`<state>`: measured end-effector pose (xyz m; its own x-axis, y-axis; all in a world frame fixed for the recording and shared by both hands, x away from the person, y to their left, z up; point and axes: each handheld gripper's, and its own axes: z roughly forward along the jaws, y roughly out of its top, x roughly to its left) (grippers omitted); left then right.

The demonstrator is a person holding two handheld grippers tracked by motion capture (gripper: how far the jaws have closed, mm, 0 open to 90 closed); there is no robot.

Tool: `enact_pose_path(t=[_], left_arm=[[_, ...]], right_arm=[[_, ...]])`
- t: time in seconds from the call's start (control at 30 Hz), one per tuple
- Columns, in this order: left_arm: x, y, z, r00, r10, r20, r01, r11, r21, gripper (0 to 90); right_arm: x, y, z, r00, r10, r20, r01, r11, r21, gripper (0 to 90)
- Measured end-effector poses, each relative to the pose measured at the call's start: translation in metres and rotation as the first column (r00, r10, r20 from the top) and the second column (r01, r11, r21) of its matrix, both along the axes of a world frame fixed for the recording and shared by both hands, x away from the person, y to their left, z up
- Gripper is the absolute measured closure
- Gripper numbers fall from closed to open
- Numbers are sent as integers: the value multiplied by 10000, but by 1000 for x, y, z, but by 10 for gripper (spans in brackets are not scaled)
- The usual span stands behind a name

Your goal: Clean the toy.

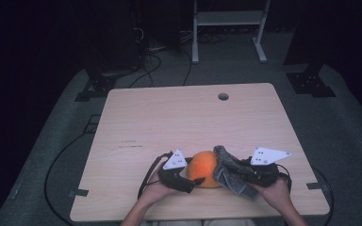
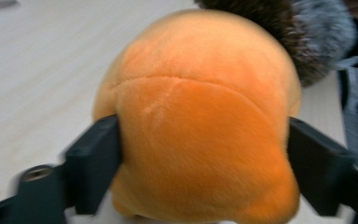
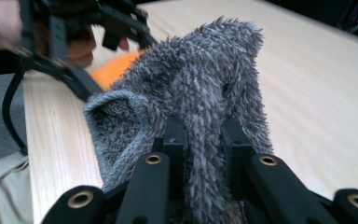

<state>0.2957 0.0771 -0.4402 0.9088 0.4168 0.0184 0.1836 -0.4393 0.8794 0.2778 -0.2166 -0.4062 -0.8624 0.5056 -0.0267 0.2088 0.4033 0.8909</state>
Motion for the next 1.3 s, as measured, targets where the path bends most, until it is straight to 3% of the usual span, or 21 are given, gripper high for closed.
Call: enact_pose_path(t=[0.1, 0.17, 0.23, 0.3, 0.33, 0.37, 0.4, 0.47, 0.57, 0.8, 0.93, 1.07, 1.23, 1.3], left_arm=[[-7, -8, 4, 9934, -378, 1086, 324, 9982, 509, 273], [-9, -10, 3, 9921, -554, 1122, 482, 9966, 662, 272], [-4, -7, 2, 9966, -523, 638, 496, 9978, 431, 209], [3, -3, -2, 9985, -272, -467, 263, 9995, -197, 108], [8, -2, -4, 9923, -254, -1209, 201, 9988, -445, 64], [11, -1, -7, 9849, -293, -1704, 189, 9979, -624, 62], [12, 0, -9, 9825, -234, -1849, 107, 9975, -692, 72], [9, 0, -8, 9884, -294, -1493, 192, 9974, -693, 136], [2, -1, -2, 9976, -227, -650, 201, 9990, -406, 233], [0, 1, -2, 9991, -362, -225, 356, 9990, -256, 274], [-1, -1, -1, 9983, -573, 93, 574, 9983, -94, 271], [-4, 0, -1, 9972, -657, 350, 649, 9976, 235, 274], [-6, -2, 0, 9961, -699, 547, 681, 9971, 327, 274], [-7, -3, 1, 9946, -777, 693, 749, 9963, 417, 272]], right_arm=[[2, 12, 16, 9986, 363, 388, -370, 9991, 184, 752], [8, 17, 16, 9990, 359, 280, -359, 9994, 22, 752], [15, 17, 5, 9995, 289, -159, -290, 9996, -35, 751], [17, 12, -4, 9985, 280, -463, -270, 9994, 221, 751], [17, 9, -5, 9983, 279, -507, -263, 9991, 325, 751], [15, 7, -4, 9982, 284, -535, -267, 9991, 315, 751], [14, 6, -4, 9984, 301, -481, -289, 9993, 253, 751], [11, 5, -3, 9988, 276, -395, -272, 9996, 103, 751], [12, 0, -3, 9986, 211, -486, -207, 9997, 87, 751], [15, -15, -6, 9974, -303, -659, 289, 9993, -219, 751], [7, 0, 5, 9988, 449, -209, -448, 9990, 48, 751], [5, 11, 7, 9968, 796, 62, -794, 9965, -264, 751], [18, -12, -3, 9993, -159, -327, 142, 9986, -517, 751], [22, -21, -6, 9973, -431, -599, 411, 9986, -346, 751]])
